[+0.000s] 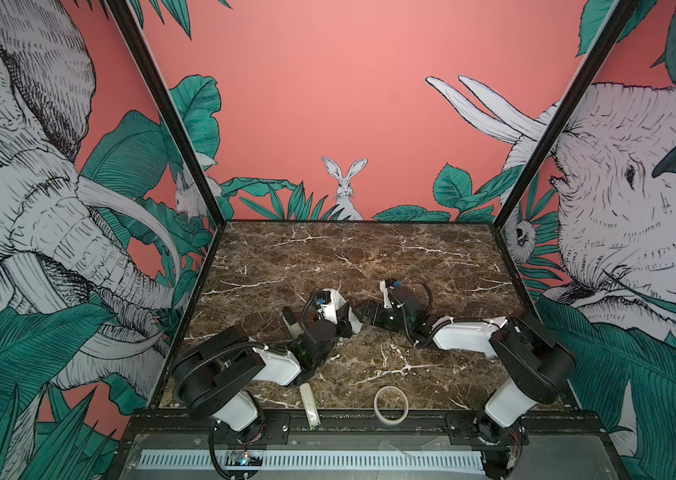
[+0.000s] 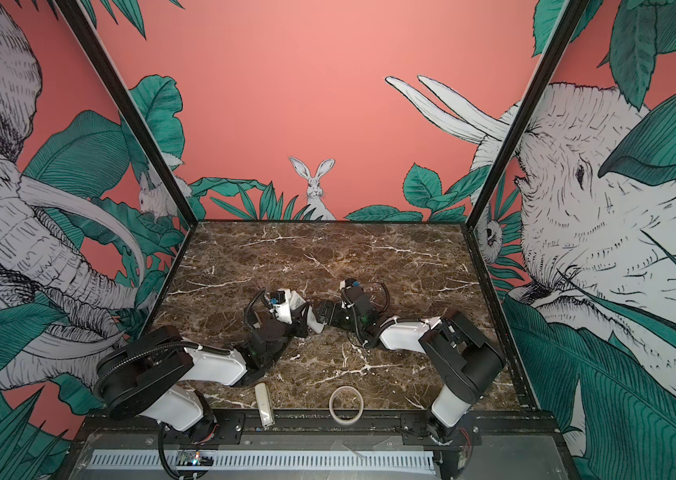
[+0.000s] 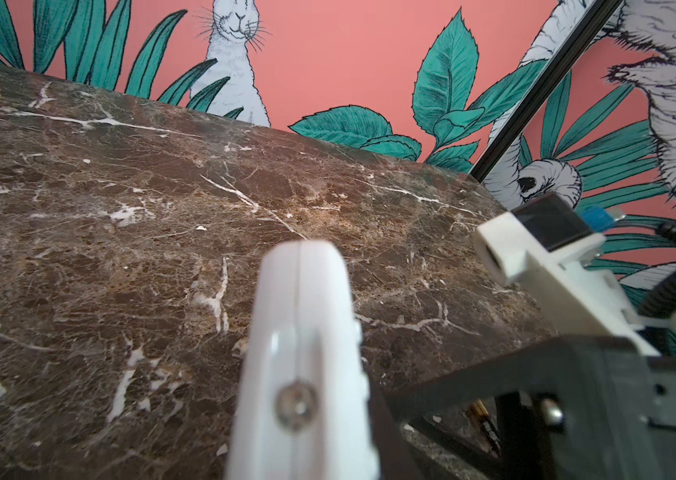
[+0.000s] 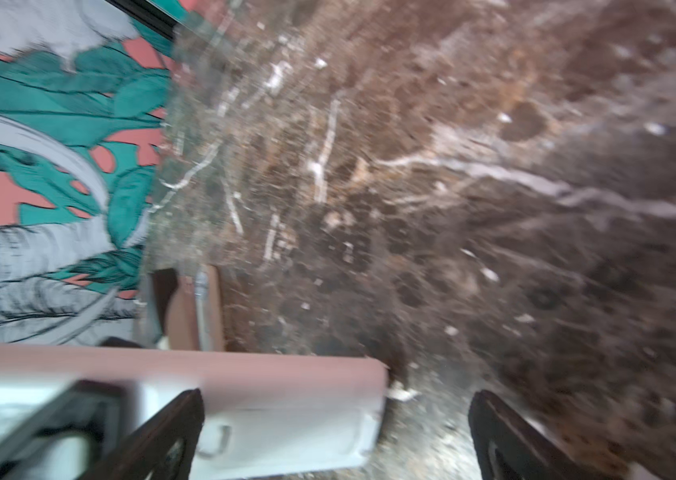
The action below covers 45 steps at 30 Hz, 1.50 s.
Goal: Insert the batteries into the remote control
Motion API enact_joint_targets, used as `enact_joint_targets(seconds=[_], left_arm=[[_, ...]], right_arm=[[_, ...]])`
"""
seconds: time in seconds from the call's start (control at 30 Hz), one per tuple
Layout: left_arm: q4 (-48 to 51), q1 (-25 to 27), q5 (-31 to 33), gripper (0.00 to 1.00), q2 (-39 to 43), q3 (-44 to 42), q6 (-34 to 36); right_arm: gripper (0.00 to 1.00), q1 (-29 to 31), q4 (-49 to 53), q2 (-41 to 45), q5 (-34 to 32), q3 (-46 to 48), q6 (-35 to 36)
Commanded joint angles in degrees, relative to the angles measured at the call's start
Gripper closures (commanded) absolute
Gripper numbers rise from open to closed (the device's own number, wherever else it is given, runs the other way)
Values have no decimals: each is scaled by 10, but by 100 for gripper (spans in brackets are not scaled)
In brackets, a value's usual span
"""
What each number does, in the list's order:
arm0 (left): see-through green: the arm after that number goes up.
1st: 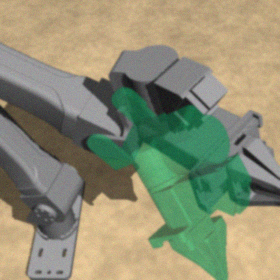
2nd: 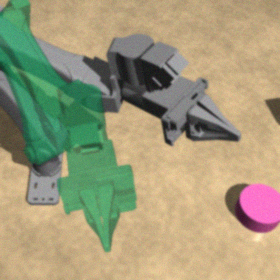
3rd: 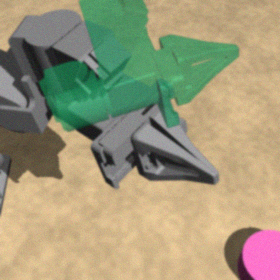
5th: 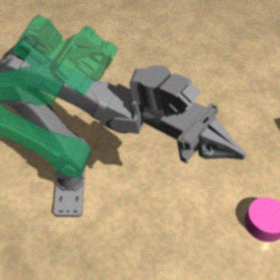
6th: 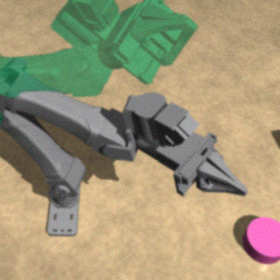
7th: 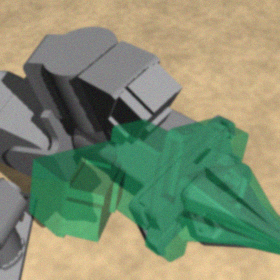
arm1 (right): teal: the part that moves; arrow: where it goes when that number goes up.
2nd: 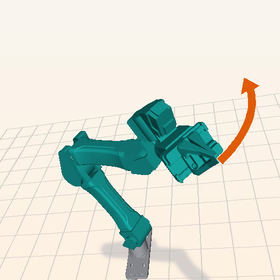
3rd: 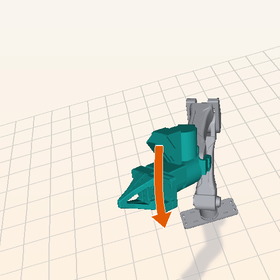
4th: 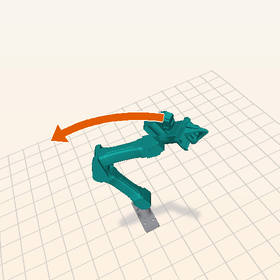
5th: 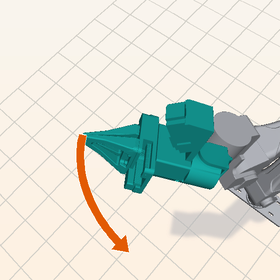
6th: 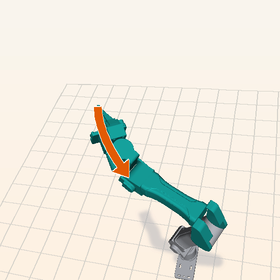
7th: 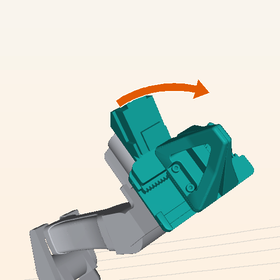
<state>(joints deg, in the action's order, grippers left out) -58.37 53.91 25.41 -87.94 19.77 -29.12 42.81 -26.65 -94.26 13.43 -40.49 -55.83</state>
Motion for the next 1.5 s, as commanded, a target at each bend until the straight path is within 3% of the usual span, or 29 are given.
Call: enact_joint_targets(seconds=[0.0,0.27,0.77,1.47], left_arm=[[127,10,-32,100,-23,-26,18],[129,8,-23,100,-21,-31,6],[113,-34,-75,100,-38,-42,-33],[111,-46,-76,100,-40,-50,-51]], right_arm=[[1,12,-52,-10,25,1,-34],[1,17,-31,-25,19,0,-34],[4,35,-3,-35,-10,14,-31],[20,39,-11,-78,-28,27,-42]])
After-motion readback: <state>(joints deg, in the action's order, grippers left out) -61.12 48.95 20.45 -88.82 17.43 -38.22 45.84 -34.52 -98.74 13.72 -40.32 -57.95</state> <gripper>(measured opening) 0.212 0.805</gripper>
